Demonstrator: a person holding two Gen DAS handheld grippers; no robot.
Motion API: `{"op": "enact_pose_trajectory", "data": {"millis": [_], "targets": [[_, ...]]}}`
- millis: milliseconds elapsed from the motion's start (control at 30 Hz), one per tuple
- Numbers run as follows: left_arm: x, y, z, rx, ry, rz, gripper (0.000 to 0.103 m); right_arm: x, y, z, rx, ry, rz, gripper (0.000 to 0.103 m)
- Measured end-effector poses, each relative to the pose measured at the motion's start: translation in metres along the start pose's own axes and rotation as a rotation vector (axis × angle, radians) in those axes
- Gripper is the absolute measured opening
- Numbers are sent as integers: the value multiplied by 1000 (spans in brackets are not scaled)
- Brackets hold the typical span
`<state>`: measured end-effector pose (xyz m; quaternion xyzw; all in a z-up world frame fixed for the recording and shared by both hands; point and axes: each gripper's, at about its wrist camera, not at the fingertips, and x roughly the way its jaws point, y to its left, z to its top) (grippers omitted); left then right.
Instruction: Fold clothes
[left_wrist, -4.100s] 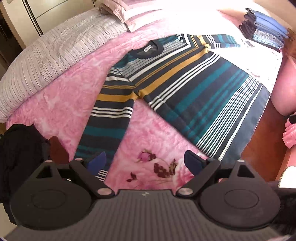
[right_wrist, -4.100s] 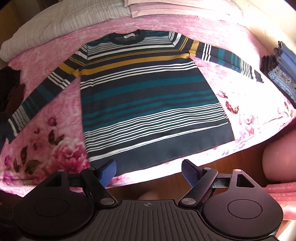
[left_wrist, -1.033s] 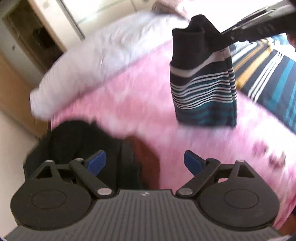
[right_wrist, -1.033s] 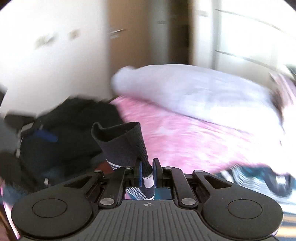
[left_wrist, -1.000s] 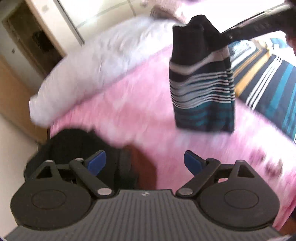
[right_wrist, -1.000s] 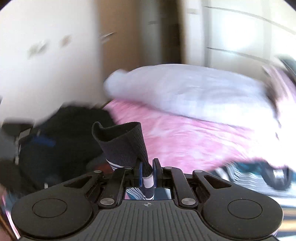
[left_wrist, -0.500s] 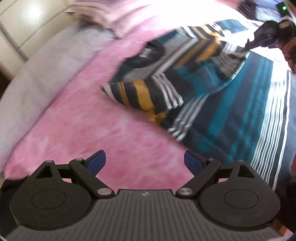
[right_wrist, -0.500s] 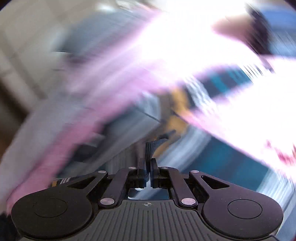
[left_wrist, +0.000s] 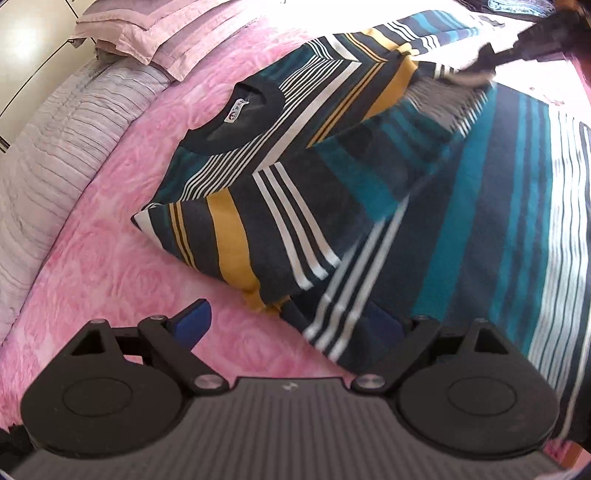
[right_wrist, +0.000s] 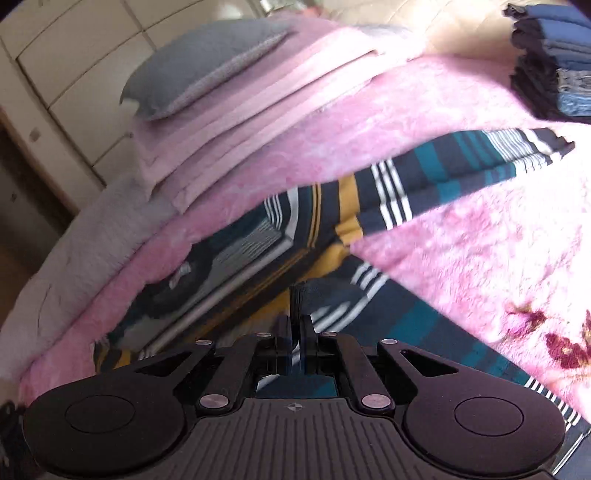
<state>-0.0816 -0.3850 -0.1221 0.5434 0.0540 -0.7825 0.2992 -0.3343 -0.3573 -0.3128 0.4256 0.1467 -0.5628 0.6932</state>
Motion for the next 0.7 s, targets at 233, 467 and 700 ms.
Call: {"op": "enact_pose_trajectory", "data": {"millis": [233,467,700], "targets": [[17,18,22,-38,-8,47,89,26,8,16,15,75,67,2],[23,18,28,-99,13,59,89,2,47,77,-146,-136,291,2],[31,4,23,-104,53,64,89,88,-40,40,-1,106,86,3]]}}
